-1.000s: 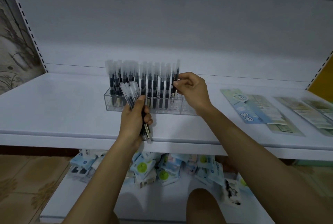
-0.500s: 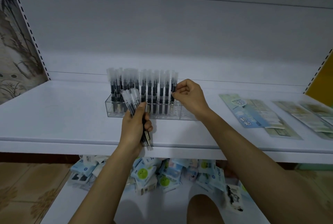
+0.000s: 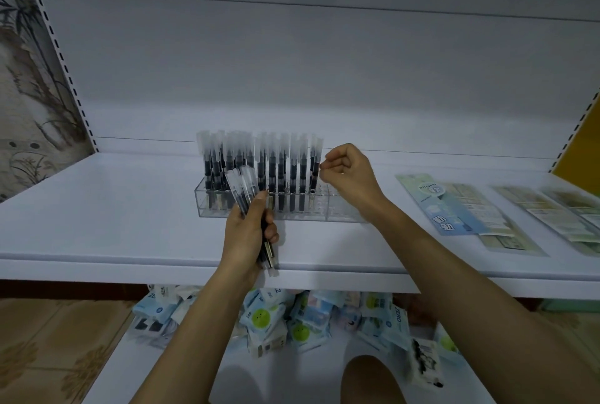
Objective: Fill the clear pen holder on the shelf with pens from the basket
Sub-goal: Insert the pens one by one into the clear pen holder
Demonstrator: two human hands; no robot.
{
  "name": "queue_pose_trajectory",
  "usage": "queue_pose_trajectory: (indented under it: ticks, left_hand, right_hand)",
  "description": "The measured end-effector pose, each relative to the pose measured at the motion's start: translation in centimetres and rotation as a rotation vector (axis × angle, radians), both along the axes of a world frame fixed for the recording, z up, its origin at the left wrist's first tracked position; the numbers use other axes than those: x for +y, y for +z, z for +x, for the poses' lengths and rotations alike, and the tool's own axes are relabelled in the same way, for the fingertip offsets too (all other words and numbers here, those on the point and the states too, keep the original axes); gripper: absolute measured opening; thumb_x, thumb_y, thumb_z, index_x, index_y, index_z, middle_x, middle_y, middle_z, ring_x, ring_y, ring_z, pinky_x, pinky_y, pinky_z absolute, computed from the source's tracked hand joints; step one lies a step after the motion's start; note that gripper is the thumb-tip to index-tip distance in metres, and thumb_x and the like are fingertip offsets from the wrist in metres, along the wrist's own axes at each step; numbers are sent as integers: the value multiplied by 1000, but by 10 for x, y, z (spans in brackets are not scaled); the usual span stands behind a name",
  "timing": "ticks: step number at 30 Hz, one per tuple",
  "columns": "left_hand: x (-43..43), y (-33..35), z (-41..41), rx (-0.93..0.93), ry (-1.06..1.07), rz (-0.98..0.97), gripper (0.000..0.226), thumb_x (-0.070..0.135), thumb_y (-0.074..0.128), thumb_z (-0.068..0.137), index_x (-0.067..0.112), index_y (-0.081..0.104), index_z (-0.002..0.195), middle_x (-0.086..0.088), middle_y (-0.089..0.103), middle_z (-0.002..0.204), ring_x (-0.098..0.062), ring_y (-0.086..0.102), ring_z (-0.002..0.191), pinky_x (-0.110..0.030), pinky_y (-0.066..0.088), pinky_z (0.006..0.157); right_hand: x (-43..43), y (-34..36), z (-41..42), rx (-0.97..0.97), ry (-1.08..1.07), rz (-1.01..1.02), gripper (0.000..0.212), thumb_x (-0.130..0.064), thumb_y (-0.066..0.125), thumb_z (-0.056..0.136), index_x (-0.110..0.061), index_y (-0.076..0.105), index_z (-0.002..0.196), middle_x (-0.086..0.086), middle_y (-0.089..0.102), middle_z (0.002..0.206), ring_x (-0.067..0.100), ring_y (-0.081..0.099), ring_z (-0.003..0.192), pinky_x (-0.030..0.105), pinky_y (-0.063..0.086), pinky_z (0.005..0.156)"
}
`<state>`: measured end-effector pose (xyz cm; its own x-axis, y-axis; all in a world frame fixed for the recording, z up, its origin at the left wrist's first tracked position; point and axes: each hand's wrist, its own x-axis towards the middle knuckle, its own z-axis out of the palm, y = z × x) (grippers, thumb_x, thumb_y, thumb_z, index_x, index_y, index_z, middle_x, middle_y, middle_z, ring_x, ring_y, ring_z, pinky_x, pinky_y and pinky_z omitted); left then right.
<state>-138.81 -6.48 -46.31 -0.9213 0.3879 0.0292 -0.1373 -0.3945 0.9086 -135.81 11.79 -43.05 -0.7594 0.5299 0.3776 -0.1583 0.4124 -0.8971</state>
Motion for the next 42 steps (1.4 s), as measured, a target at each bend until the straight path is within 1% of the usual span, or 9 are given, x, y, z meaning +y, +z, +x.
queue_pose_trajectory:
  ticks: [5, 12, 17, 19, 23, 26, 32, 37, 42]
  left_hand:
    - [3, 2, -2, 28, -19, -36, 10, 23, 49, 99, 15, 54, 95, 0, 45, 60, -7, 37, 40, -21, 36, 41]
    - [5, 0, 1, 226, -39, -228, 21, 28, 56, 96, 13, 49, 84, 2, 44, 57, -10, 37, 43, -24, 33, 45]
    - [8, -4, 4, 377, -53, -351, 19, 21, 62, 92, 9, 55, 105, 10, 53, 59, -2, 44, 42, -16, 36, 43]
    - [14, -5, 5, 472, -83, -417, 24, 19, 63, 91, 11, 54, 112, 5, 62, 78, 0, 57, 59, -14, 44, 51]
    - [17, -11, 5, 600, -154, -518, 36, 22, 63, 90, 17, 51, 123, 1, 67, 110, -13, 64, 102, -31, 52, 87]
    - [16, -15, 4, 628, -205, -484, 28, 21, 62, 92, 19, 54, 118, 6, 67, 102, -6, 64, 94, -19, 50, 80]
    - [15, -12, 5, 674, -243, -490, 25, 18, 58, 95, 15, 51, 118, 16, 58, 83, 12, 55, 67, -7, 40, 61]
    - [11, -12, 7, 630, -293, -519, 22, 24, 52, 97, 18, 45, 118, 2, 62, 70, -9, 59, 56, -24, 49, 56]
    - [5, -7, 10, 528, -275, -392, 22, 15, 46, 100, 9, 45, 121, -2, 65, 75, -13, 63, 56, -21, 51, 54]
  right_hand:
    - [-4, 11, 29, 220, -37, -132, 18, 8, 56, 83, -10, 55, 80, 8, 61, 80, 18, 60, 75, 33, 55, 76]
    - [-39, -28, 46, -27, 202, -334, 13, -7, 59, 90, -12, 61, 78, 2, 67, 69, 16, 62, 63, 34, 51, 69]
    - [-49, -32, 40, -82, 278, -313, 10, -26, 68, 84, -18, 64, 86, -3, 68, 72, 13, 63, 67, 27, 51, 67]
    - [-53, -36, 36, -92, 293, -261, 11, -23, 70, 82, -15, 64, 88, -4, 67, 72, 8, 62, 65, 21, 50, 62]
    - [-46, -40, 35, -21, 294, -279, 7, -11, 70, 83, -6, 65, 85, 5, 66, 75, 13, 61, 70, 25, 50, 66]
    - [-42, -42, 37, -17, 301, -298, 5, -9, 68, 84, -5, 66, 83, 6, 65, 75, 16, 59, 73, 29, 49, 71]
    - [-45, -42, 38, -6, 210, -282, 18, -4, 62, 86, -4, 61, 68, -1, 57, 56, 9, 54, 56, 20, 46, 55]
    - [-49, -42, 40, -11, 154, -257, 20, -4, 60, 86, -7, 63, 66, -2, 58, 55, 4, 55, 52, 17, 46, 53]
    - [-46, -39, 40, 37, 87, -417, 16, -12, 58, 90, -2, 67, 83, 4, 66, 64, 13, 62, 57, 24, 44, 53]
